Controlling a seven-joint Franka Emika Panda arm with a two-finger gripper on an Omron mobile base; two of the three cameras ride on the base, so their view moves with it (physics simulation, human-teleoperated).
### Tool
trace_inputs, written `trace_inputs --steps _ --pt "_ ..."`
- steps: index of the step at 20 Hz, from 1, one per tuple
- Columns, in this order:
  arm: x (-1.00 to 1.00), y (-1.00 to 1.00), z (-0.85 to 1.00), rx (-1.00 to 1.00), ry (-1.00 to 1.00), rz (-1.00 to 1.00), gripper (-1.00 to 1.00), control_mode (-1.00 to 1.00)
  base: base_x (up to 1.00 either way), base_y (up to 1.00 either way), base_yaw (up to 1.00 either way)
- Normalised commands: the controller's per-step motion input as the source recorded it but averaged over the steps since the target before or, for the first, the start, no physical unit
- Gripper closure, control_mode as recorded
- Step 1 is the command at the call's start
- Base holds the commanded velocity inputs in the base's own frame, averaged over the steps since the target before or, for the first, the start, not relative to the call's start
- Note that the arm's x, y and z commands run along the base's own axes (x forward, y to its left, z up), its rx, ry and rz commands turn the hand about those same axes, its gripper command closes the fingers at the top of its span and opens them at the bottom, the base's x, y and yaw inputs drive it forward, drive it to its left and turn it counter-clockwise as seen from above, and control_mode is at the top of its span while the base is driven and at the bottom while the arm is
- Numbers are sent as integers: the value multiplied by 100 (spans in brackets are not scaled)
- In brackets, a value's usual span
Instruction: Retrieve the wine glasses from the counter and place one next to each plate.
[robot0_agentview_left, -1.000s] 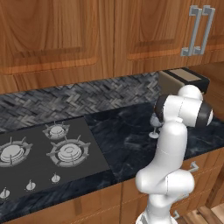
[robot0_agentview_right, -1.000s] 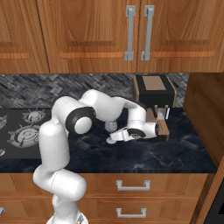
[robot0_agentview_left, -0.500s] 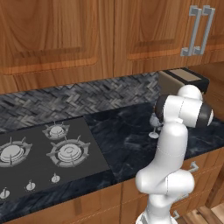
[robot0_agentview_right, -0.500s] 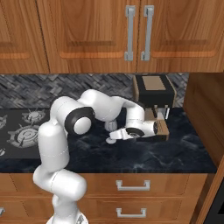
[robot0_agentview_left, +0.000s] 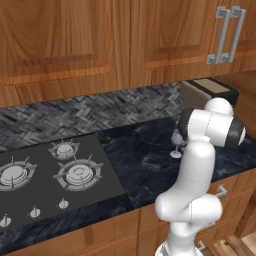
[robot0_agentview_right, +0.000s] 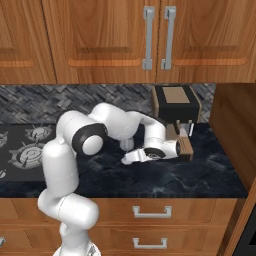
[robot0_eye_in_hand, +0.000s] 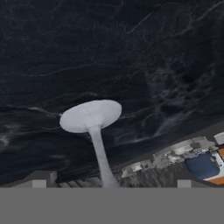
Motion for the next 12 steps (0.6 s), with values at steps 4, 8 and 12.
trace_inputs --steps 4,8,12 --pt "-33 0 -3 0 0 0 -100 -100 0 0 0" --pt "-11 6 0 0 0 -1 -100 -100 0 0 0" --pt "-7 17 -1 0 0 -4 -100 -100 0 0 0"
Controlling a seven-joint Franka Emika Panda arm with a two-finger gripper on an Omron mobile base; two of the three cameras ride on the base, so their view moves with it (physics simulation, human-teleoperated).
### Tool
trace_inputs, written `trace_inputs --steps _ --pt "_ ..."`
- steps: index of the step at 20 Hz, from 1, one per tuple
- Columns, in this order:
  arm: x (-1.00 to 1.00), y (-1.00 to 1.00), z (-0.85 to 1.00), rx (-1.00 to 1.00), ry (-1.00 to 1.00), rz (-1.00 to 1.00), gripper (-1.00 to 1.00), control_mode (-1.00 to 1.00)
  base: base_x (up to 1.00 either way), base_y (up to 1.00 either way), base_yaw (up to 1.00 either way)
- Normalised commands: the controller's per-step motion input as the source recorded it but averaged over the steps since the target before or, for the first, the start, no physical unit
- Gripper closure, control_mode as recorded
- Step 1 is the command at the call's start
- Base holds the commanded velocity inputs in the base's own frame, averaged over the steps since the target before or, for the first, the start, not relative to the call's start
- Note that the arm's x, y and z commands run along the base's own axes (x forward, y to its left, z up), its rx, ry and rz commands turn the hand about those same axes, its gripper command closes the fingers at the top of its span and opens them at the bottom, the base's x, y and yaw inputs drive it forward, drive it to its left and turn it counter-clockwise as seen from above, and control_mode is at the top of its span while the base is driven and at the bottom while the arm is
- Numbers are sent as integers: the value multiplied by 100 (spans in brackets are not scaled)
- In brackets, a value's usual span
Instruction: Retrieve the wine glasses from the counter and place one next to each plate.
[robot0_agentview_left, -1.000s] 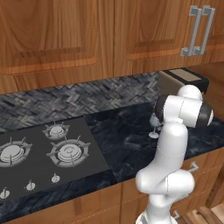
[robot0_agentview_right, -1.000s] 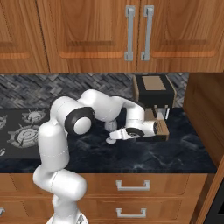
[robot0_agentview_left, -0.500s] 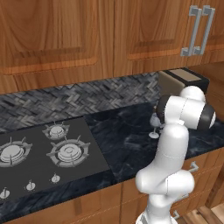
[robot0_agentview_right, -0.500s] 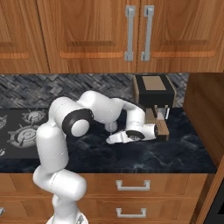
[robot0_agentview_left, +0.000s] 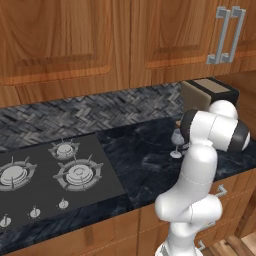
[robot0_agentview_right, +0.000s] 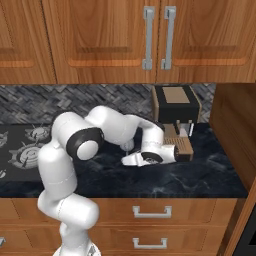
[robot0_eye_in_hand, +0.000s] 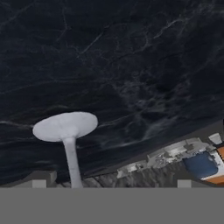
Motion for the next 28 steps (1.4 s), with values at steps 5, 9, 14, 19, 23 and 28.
trace_inputs --steps 5,9,14,19,23,28 --pt "0 17 -2 0 0 -6 -100 -100 0 0 0" --pt "16 8 -13 0 0 -8 -100 -100 0 0 0" --pt "31 0 -21 0 3 -14 -100 -100 0 0 0" --pt "24 5 -1 0 0 -12 -100 -100 0 0 0" --pt "19 1 0 0 0 -10 -100 -100 0 0 0" --pt "8 0 -3 0 0 -9 -100 -100 0 0 0"
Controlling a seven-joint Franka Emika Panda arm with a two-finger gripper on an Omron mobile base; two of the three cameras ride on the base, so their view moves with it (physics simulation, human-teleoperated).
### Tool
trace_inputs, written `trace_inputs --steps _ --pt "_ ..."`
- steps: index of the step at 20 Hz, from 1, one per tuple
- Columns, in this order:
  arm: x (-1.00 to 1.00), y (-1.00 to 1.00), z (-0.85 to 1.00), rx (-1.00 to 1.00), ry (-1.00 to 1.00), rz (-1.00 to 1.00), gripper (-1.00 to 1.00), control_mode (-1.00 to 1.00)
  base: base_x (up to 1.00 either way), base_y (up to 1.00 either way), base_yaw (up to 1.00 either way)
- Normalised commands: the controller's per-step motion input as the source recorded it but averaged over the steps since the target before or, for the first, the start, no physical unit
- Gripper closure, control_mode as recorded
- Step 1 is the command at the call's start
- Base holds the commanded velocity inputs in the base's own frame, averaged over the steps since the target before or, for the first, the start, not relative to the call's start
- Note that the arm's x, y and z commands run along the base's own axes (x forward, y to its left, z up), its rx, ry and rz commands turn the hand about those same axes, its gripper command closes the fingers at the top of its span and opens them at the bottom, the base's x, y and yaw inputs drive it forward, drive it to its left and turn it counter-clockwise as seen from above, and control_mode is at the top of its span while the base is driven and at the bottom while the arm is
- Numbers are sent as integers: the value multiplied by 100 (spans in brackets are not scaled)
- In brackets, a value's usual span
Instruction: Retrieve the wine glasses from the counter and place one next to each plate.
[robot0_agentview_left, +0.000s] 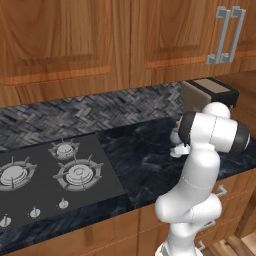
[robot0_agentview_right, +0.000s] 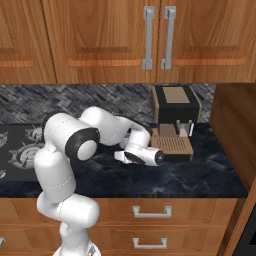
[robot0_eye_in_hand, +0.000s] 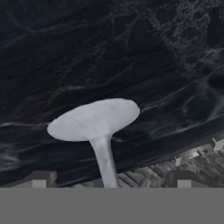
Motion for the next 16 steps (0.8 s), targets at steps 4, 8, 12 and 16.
trace_inputs --steps 4,8,12,16 --pt "0 0 -13 0 0 -7 100 -100 0 0 0" --pt "-1 0 -14 0 0 -7 100 -100 0 0 0" --pt "-4 0 -11 1 -6 -5 100 -100 0 0 0" --pt "-18 0 -1 1 -31 0 100 -100 0 0 0"
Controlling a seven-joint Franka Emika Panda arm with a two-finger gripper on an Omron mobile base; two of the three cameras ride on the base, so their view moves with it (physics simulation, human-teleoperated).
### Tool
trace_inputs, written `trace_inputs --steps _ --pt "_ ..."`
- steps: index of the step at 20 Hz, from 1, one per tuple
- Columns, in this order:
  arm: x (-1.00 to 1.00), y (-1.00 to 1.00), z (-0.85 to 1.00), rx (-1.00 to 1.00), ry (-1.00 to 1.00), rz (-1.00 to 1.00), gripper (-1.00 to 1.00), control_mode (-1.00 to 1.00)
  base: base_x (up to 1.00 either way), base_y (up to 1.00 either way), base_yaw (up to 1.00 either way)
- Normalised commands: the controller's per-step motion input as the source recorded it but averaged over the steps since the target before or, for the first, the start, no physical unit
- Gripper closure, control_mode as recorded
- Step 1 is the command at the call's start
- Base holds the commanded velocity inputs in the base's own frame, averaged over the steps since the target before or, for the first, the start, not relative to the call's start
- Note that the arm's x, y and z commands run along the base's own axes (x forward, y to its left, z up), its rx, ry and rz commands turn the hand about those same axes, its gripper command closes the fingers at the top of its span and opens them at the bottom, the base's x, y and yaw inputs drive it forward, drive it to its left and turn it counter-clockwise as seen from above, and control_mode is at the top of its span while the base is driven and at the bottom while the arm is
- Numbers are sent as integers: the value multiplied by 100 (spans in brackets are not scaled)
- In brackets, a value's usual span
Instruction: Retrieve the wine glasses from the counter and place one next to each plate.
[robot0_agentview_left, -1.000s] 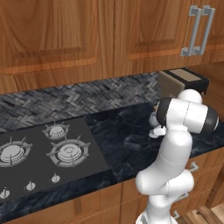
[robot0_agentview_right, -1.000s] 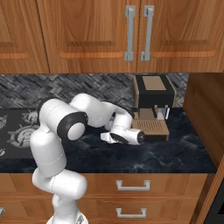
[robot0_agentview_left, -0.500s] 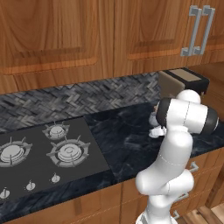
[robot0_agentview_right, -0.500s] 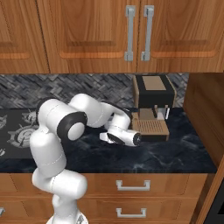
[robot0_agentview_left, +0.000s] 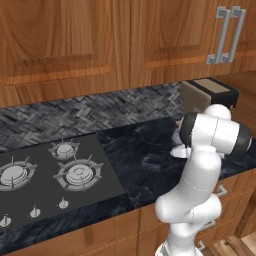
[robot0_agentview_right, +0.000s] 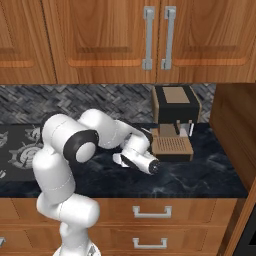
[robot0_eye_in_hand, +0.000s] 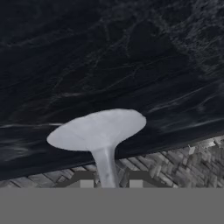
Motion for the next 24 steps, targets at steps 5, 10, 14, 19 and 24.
trace_inputs --steps 5,10,14,19,24 --pt "-31 0 54 3 -30 0 100 -100 0 0 0" --pt "-53 0 100 1 -5 0 100 -100 0 0 0" --pt "-54 0 100 -3 9 0 100 -100 0 0 0" --pt "-55 1 94 -8 15 0 100 -100 0 0 0" --pt "-95 2 27 -11 -1 0 100 -100 0 0 0"
